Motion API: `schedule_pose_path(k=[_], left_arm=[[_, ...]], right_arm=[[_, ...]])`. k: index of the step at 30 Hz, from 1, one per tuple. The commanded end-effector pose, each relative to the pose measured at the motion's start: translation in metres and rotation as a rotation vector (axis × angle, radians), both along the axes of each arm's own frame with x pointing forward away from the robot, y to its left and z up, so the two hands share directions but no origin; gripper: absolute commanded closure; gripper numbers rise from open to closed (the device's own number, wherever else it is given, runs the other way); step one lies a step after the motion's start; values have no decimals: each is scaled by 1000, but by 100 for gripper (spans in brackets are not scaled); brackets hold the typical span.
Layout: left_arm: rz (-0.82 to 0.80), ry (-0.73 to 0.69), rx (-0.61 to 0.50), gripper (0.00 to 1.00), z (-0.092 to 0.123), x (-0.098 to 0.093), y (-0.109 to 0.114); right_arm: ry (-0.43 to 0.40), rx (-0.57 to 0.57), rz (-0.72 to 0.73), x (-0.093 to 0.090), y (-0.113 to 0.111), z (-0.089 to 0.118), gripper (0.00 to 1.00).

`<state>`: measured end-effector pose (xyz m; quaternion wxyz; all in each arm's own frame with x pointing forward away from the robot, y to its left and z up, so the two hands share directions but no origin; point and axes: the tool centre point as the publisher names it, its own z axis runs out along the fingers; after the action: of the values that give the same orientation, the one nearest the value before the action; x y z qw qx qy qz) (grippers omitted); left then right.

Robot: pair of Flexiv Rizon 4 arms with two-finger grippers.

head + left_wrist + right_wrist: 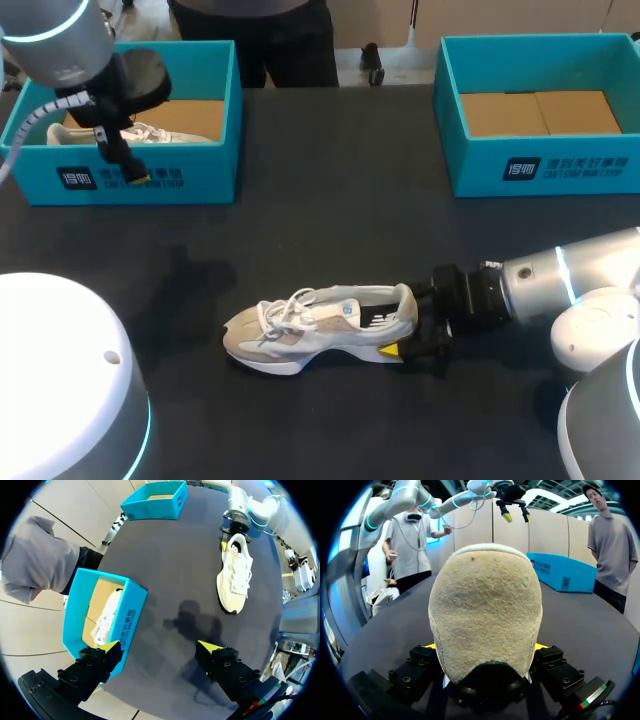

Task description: Take the shoe out of the shoebox, open the shoe tongue, remove and reinsert the insole, then place the shoe into the shoebox

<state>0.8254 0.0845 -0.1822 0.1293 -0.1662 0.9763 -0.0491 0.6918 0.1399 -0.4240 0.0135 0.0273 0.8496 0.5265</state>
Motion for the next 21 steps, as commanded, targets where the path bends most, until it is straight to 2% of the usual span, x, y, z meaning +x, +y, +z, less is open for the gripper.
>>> schedule_pose_path(k=[1, 15, 21], left_arm=[[-1, -5, 1, 0, -1, -2, 1], [-1, -5, 1, 0, -1, -2, 1], [314, 9, -14, 0, 1, -16, -6]], right_arm=[[-2, -1, -3, 0, 3, -3, 100], [-2, -1, -3, 0, 3, -3, 100], [-2, -1, -3, 0, 3, -3, 100]])
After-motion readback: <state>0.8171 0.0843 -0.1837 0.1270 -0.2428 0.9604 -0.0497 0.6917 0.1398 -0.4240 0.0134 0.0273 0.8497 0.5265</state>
